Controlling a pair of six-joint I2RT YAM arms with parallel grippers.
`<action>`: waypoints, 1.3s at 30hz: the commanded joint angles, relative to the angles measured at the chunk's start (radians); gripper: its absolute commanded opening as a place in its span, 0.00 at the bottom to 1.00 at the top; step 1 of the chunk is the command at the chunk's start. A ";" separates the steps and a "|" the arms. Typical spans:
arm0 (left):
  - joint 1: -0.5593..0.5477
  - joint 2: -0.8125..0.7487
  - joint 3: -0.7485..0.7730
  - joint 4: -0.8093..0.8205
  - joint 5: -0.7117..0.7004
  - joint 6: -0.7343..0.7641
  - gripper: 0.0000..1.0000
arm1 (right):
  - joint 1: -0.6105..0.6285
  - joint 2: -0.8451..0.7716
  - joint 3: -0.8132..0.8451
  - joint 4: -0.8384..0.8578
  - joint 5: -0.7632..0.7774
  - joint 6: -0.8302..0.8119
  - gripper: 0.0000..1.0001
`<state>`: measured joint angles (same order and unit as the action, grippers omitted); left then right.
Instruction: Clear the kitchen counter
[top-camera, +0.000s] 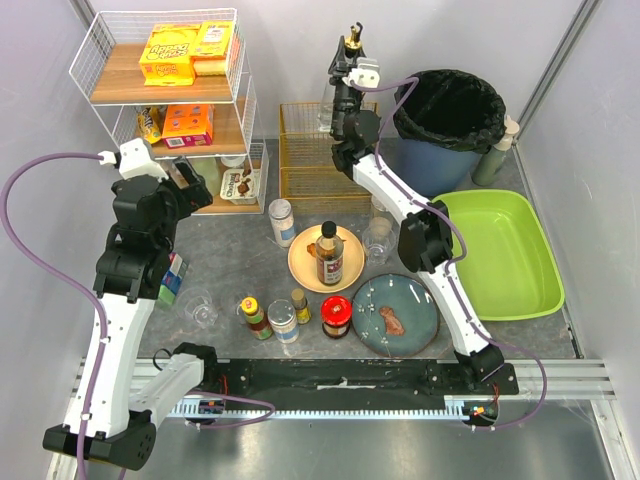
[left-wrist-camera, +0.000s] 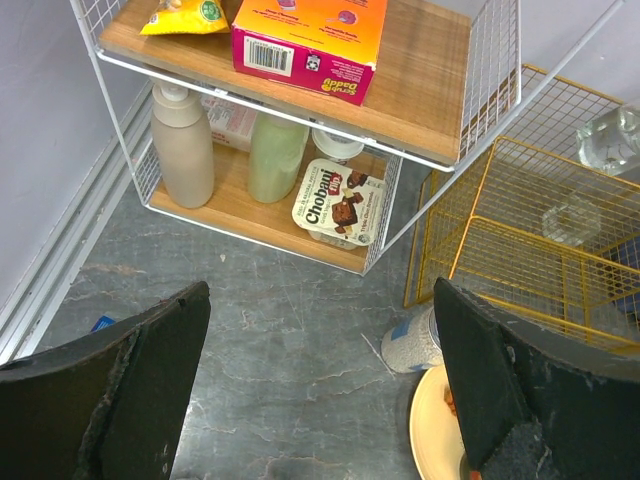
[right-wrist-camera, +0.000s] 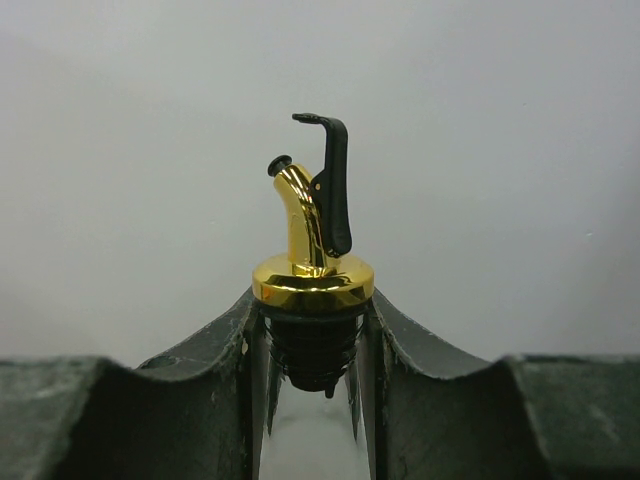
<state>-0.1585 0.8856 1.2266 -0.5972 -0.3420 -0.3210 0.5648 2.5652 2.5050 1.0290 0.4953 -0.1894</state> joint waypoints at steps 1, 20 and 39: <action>0.000 -0.008 -0.007 0.007 0.006 -0.010 0.99 | -0.009 -0.007 0.058 0.114 -0.049 0.042 0.00; 0.001 -0.014 -0.022 0.005 -0.015 -0.015 0.98 | 0.041 -0.112 -0.239 0.140 -0.106 -0.120 0.00; -0.001 -0.011 -0.030 0.004 -0.022 -0.015 0.98 | 0.046 -0.154 -0.454 0.180 -0.043 -0.125 0.07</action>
<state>-0.1585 0.8829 1.1988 -0.5995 -0.3412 -0.3214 0.6029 2.5233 2.0777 1.0870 0.4397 -0.3233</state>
